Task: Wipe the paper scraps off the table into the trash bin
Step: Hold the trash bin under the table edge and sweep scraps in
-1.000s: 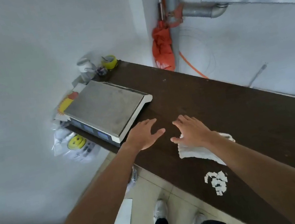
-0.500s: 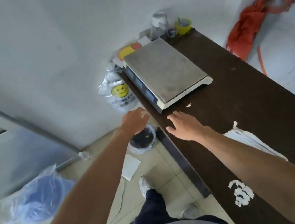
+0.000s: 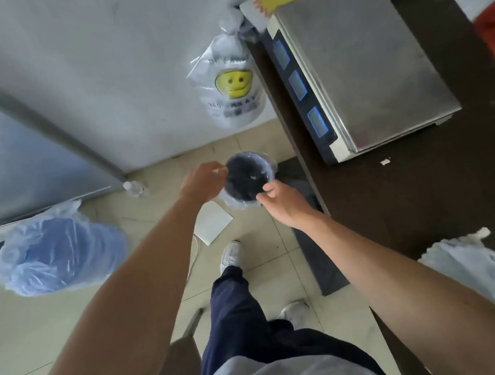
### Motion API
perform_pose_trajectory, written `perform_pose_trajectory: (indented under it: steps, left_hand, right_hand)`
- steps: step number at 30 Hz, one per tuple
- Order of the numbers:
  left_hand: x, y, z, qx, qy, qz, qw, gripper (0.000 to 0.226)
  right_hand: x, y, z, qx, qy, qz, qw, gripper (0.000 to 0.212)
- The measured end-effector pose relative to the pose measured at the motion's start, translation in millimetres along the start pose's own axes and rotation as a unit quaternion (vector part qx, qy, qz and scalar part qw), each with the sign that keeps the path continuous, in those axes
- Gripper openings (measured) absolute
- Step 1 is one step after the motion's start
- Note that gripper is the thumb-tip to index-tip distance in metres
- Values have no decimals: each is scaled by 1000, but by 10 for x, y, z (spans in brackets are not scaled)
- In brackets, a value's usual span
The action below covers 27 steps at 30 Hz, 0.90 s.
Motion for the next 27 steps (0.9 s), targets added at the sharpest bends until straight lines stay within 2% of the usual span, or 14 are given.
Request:
perform_pose_trajectory:
  steps: [7, 13, 15, 17, 19, 24, 27]
  left_hand:
    - [654, -943, 805, -74, 70, 42, 994, 34]
    - [1583, -1665, 1444, -87, 93, 94, 987, 38]
    - [1882, -1914, 1682, -93, 99, 103, 985, 39]
    - [2108, -2120, 1851, -90, 99, 102, 986, 40]
    - [2298, -2263, 1968, -86, 99, 102, 986, 40]
    - [2725, -2482, 2110, -84, 121, 114, 983, 40]
    - [2886, -2664, 2122, -93, 132, 114, 980, 41]
  right_hand:
    - [831, -835, -402, 76, -5, 35, 997, 39]
    - [1580, -1743, -1236, 178, -51, 57, 981, 38]
    - [1722, -2065, -1501, 262, -136, 15, 955, 31]
    - [1852, -2348, -1723, 347, -230, -8, 909, 22]
    - [1975, -2662, -1823, 381, -296, -26, 875, 22]
    - [2158, -3352, -1916, 395, -298, -33, 869, 30]
    - [2278, -3537, -2027, 441, -302, -28, 845, 35]
Point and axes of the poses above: each hand's wrist, its own y-axis away from the middle knuckle, its own x-axis out of the palm, z = x × y, the point moved 4 cm from there along -y, towards the middle knuckle, and after that the axes turned 6 degrees about -z, right-handed, at the moved point
